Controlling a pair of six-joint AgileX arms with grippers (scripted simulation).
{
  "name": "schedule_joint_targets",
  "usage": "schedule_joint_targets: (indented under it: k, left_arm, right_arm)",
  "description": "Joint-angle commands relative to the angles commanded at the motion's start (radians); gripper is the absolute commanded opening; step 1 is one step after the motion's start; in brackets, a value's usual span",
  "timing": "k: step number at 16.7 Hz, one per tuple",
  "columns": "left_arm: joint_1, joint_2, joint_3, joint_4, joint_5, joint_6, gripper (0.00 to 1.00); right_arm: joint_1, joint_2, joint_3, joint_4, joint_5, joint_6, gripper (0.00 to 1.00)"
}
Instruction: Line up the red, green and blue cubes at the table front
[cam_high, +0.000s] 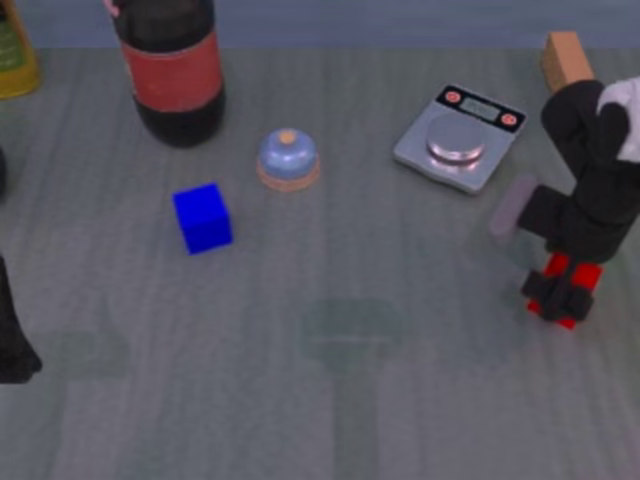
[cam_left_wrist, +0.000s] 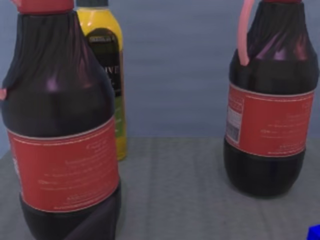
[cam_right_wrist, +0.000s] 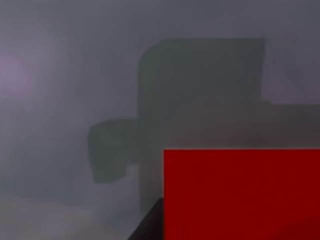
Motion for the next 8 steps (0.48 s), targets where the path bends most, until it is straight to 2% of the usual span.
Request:
schedule_joint_targets:
  k: [1,2,8]
  left_arm:
    - [0.000,0.000,0.000,0.000,0.000,0.000,1.00]
    - [0.000,0.000,0.000,0.000,0.000,0.000,1.00]
    - [0.000,0.000,0.000,0.000,0.000,0.000,1.00]
  right_arm:
    - [0.000,0.000,0.000,0.000,0.000,0.000,0.02]
    - [0.000,0.000,0.000,0.000,0.000,0.000,0.00]
    - [0.000,0.000,0.000,0.000,0.000,0.000,0.00]
